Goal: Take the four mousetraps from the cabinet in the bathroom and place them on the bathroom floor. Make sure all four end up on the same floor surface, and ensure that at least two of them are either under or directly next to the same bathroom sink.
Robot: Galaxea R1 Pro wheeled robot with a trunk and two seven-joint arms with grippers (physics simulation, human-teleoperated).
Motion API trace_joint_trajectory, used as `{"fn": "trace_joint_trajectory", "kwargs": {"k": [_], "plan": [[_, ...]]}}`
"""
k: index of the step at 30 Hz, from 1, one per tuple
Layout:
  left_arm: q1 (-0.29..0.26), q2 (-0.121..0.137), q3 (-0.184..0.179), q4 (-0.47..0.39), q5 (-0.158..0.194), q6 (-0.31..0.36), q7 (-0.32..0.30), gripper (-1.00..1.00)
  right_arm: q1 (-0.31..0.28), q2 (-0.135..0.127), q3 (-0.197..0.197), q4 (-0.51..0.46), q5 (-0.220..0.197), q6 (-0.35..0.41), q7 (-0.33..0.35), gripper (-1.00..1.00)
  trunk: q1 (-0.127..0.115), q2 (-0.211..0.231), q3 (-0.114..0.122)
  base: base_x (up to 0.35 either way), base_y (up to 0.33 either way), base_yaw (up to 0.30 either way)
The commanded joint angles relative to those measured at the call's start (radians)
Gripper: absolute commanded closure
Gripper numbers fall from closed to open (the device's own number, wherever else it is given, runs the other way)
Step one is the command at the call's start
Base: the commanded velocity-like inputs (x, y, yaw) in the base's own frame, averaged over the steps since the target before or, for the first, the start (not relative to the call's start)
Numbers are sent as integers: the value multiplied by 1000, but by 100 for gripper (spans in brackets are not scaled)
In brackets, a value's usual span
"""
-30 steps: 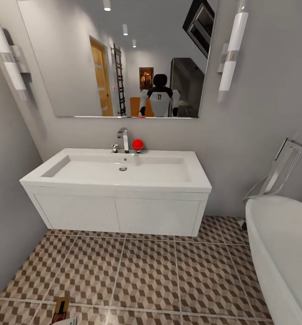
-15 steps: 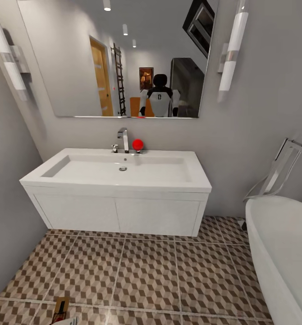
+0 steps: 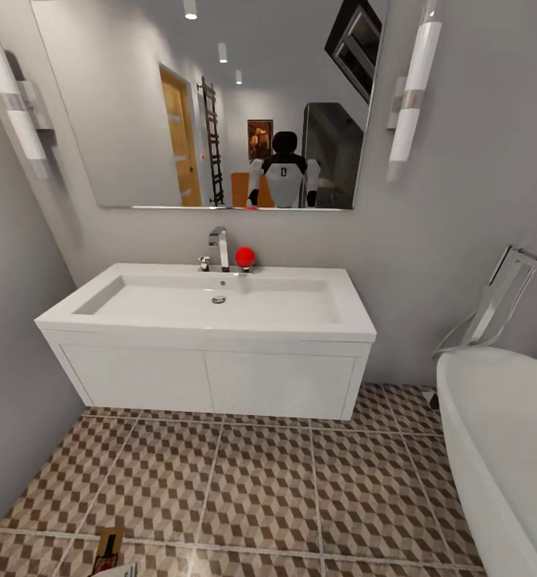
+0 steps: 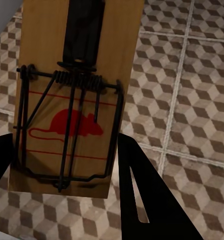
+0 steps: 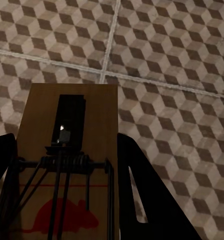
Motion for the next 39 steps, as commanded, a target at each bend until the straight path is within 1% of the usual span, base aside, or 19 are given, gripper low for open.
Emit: {"fn": "trace_joint_trajectory", "kwargs": {"k": [1, 39], "plan": [[0, 1, -9, -2, -4, 0, 15, 100, -1, 0, -4, 1, 8, -2, -5, 100, 0, 0, -1, 0, 0, 0], [0, 1, -9, -2, -4, 0, 15, 100, -1, 0, -4, 1, 8, -2, -5, 100, 0, 0, -1, 0, 0, 0]]}}
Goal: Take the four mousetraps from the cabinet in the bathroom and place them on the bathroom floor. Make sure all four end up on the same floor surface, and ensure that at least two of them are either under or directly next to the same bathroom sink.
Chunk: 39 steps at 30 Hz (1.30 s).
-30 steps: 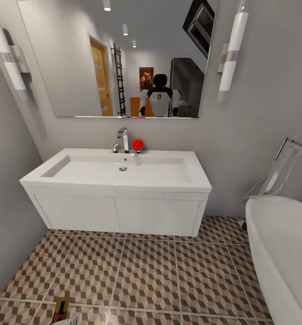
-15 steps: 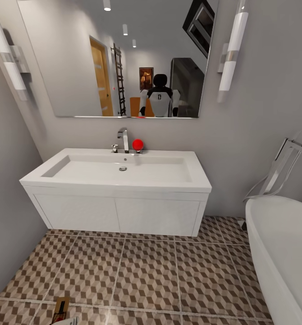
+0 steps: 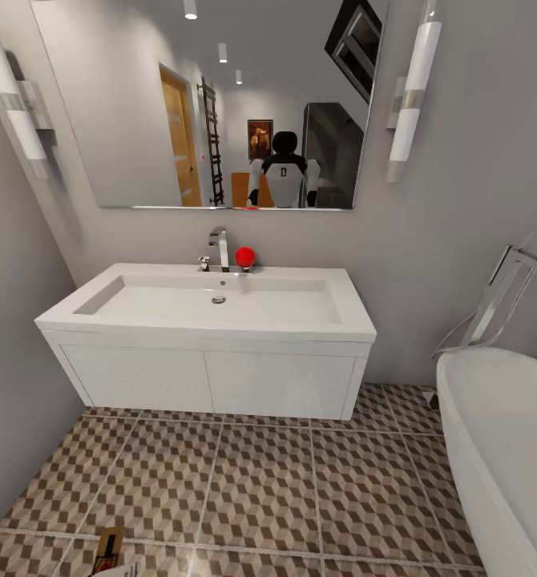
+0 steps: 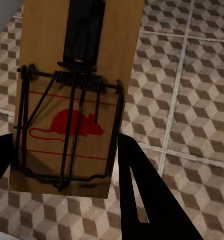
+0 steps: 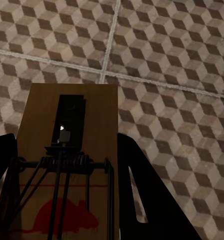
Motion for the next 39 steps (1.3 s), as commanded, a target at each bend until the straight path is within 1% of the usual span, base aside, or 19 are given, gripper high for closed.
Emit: {"fn": "trace_joint_trajectory", "kwargs": {"k": [1, 39], "plan": [[0, 1, -9, -2, -4, 0, 15, 100, -1, 0, -4, 1, 8, -2, -5, 100, 0, 0, -1, 0, 0, 0], [0, 1, -9, -2, -4, 0, 15, 100, -1, 0, -4, 1, 8, -2, -5, 100, 0, 0, -1, 0, 0, 0]]}}
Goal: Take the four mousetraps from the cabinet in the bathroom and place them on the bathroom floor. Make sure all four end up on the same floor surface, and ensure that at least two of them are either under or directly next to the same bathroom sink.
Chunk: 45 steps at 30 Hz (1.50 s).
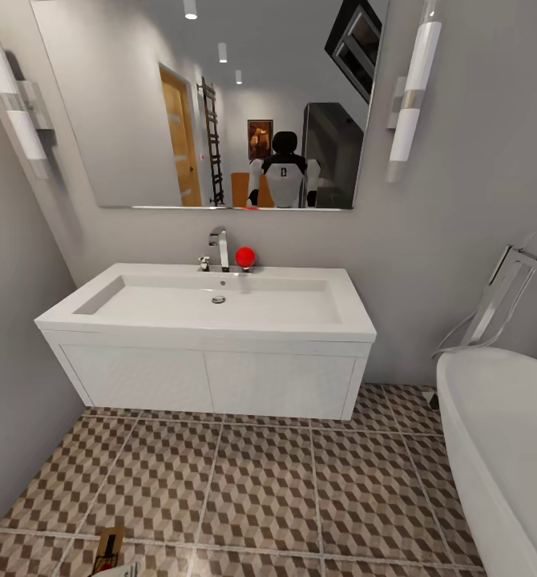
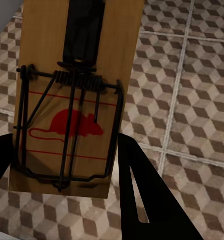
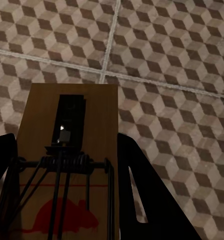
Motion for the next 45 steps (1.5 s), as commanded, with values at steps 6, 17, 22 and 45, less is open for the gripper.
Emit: {"fn": "trace_joint_trajectory", "kwargs": {"k": [6, 17, 22, 45], "plan": [[0, 1, -8, -2, -4, 0, 15, 100, 0, 0, -4, 1, 8, -2, -5, 100, 0, 0, -1, 0, 0, 0], [0, 1, -8, -2, -4, 0, 15, 100, 0, 1, -4, 1, 9, -2, -4, 100, 0, 0, -1, 0, 0, 0], [0, 1, -8, -2, -4, 0, 15, 100, 0, 1, -4, 1, 8, -2, -4, 100, 0, 0, -1, 0, 0, 0], [0, 0, -9, 0, -4, 0, 15, 100, -328, 3, 29, -233, 14, 271, 89, 100, 0, 0, -1, 0, 0, 0]]}}
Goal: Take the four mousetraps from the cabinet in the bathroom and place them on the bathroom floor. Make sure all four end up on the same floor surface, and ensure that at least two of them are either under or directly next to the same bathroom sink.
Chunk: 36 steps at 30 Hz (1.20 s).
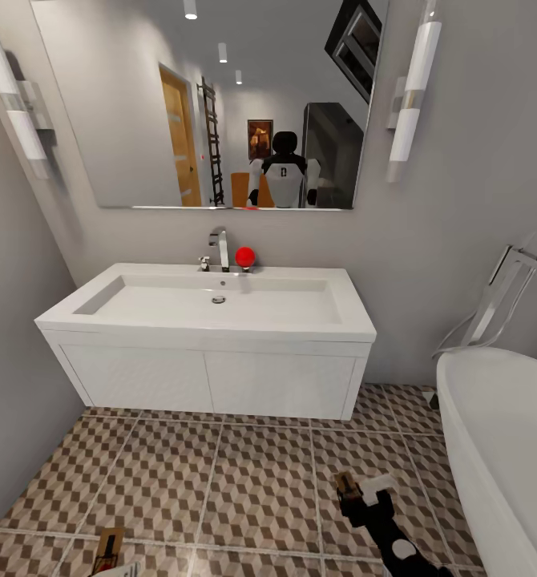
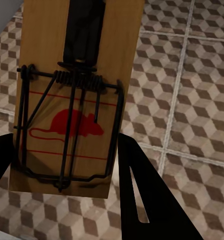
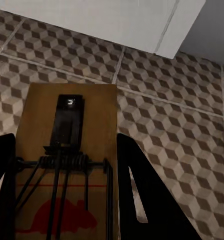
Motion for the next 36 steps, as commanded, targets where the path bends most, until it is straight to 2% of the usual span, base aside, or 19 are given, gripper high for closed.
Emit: {"fn": "trace_joint_trajectory", "kwargs": {"k": [1, 6, 10, 21, 24, 27, 31, 34, 36], "plan": [[0, 1, -9, -2, -4, 0, 15, 100, 8, 0, 7, 1, 8, -25, 27, 100, 0, 0, -1, 0, 0, 0], [0, 1, -9, 8, -4, 0, 15, 100, 22, 0, 69, 2, 9, -47, 52, 100, 0, 0, -1, 0, 0, 0], [0, 1, -9, 10, -4, 0, 15, 100, 26, 0, 97, 2, 9, -49, 55, 100, 0, 0, -1, 0, 0, 0], [0, 1, -5, 9, -3, 4, 17, 100, 41, -1, 111, 12, 6, -53, 58, 100, 0, 0, -1, 0, 0, 0], [-8, -1, -1, -5, 0, 39, 22, 100, 42, -2, 111, 13, 6, -67, 58, 100, 0, 0, -1, 0, 0, 0], [-43, -1, 0, -27, 0, 132, 24, 100, 43, -2, 111, 17, 6, -83, 58, 100, 0, 0, -1, 0, 0, 0], [-96, -1, -2, -44, 0, 217, 23, 100, 43, -2, 111, 22, 6, -94, 57, 100, 0, 0, -1, 0, 0, 0], [-99, -1, -5, -40, -1, 176, 20, 100, 43, -2, 111, 22, 5, -95, 57, 100, 0, 0, -1, 0, 0, 0], [-100, 0, -6, -20, -3, 106, 18, 100, 44, -2, 111, 22, 4, -95, 56, 100, 0, 0, -1, 0, 0, 0]]}}
